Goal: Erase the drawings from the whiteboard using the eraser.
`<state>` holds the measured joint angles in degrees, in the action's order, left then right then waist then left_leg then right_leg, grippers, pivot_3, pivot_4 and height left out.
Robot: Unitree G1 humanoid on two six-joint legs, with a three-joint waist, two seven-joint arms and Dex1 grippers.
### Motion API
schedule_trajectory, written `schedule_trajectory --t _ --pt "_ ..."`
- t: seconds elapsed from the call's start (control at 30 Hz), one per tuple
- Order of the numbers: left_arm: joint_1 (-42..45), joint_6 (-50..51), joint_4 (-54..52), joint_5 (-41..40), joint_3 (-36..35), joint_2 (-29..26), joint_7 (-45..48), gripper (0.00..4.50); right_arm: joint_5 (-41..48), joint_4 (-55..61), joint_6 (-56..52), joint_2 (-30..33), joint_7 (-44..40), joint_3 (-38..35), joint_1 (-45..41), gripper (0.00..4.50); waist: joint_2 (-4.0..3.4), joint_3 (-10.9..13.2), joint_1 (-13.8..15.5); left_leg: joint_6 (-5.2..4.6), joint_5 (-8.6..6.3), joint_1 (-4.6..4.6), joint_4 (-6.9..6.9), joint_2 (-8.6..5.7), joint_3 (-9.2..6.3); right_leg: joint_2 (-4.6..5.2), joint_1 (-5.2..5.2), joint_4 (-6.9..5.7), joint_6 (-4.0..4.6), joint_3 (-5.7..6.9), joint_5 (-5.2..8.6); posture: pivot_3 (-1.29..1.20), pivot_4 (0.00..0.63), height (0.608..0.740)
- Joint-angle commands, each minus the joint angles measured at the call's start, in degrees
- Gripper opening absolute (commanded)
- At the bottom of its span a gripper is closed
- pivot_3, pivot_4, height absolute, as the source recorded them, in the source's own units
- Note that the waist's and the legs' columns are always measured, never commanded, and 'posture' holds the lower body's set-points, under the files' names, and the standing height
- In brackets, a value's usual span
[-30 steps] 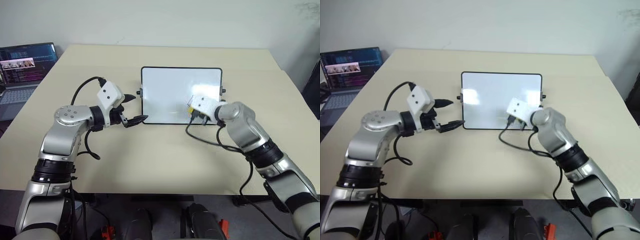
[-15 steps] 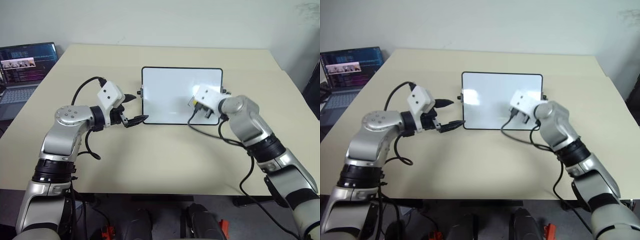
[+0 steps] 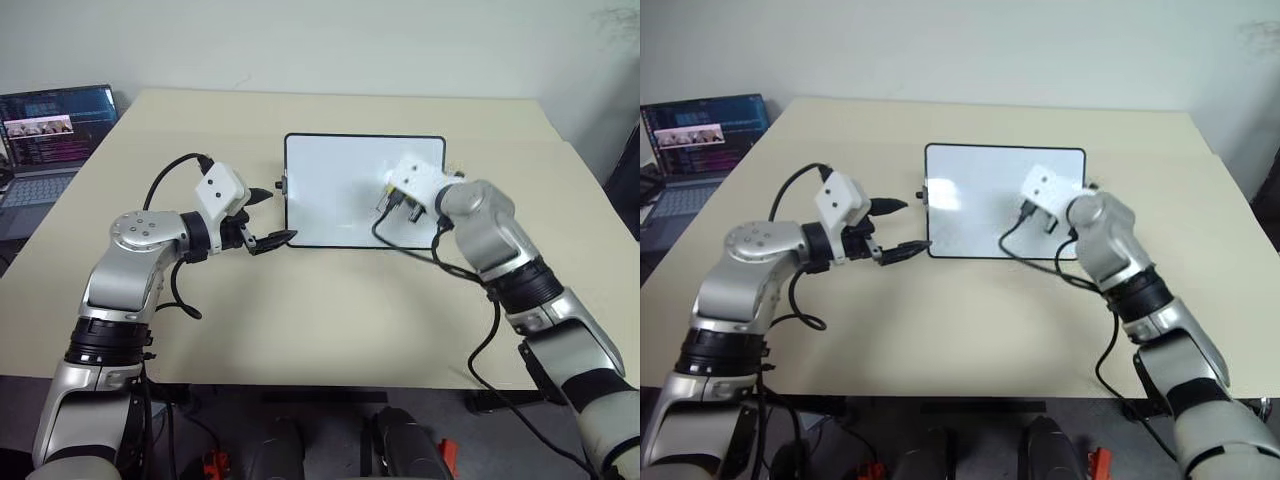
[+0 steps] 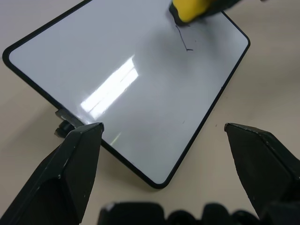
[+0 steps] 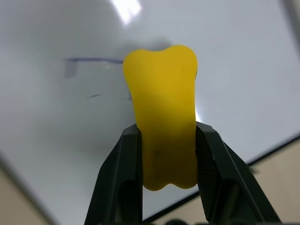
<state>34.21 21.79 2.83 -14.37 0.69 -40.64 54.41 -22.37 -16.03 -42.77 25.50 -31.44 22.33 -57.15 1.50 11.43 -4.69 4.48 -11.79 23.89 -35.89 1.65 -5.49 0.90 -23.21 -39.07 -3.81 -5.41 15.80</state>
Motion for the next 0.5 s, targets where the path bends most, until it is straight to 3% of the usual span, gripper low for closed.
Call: schedule_trajectory --t 0.03,0.37,0.5 --pt "0.99 -0.97 -1.14 -0.17 -1.06 -0.25 -0.19 4.50 -1.13 -1.62 0.79 0.12 1.28 -0.55 -0.75 1.12 0.00 0.00 0.00 0.00 0.00 0.00 0.01 0.00 0.00 0.00 0.00 0.00 0.00 0.00 0.00 0.00 0.150 0.740" --pt "0.95 -1.06 -1.10 -0.18 -1.21 -0.32 -0.21 4.50 -1.23 9.25 0.87 5.79 -16.19 7.95 6.88 1.12 0.01 -0.01 -0.10 -0.01 0.00 -0.01 0.00 0.00 0.00 0.00 0.02 0.00 -0.01 0.00 0.00 0.00 0.150 0.740" --pt "1.14 -1.14 -0.98 -0.12 -1.06 -0.20 -0.20 4.50 -2.20 9.66 0.17 6.05 -16.37 7.62 7.34 1.12 0.01 -0.01 -0.26 0.00 0.00 -0.02 -0.02 0.00 0.01 -0.01 0.02 -0.01 -0.01 -0.01 0.01 0.00 0.150 0.740"
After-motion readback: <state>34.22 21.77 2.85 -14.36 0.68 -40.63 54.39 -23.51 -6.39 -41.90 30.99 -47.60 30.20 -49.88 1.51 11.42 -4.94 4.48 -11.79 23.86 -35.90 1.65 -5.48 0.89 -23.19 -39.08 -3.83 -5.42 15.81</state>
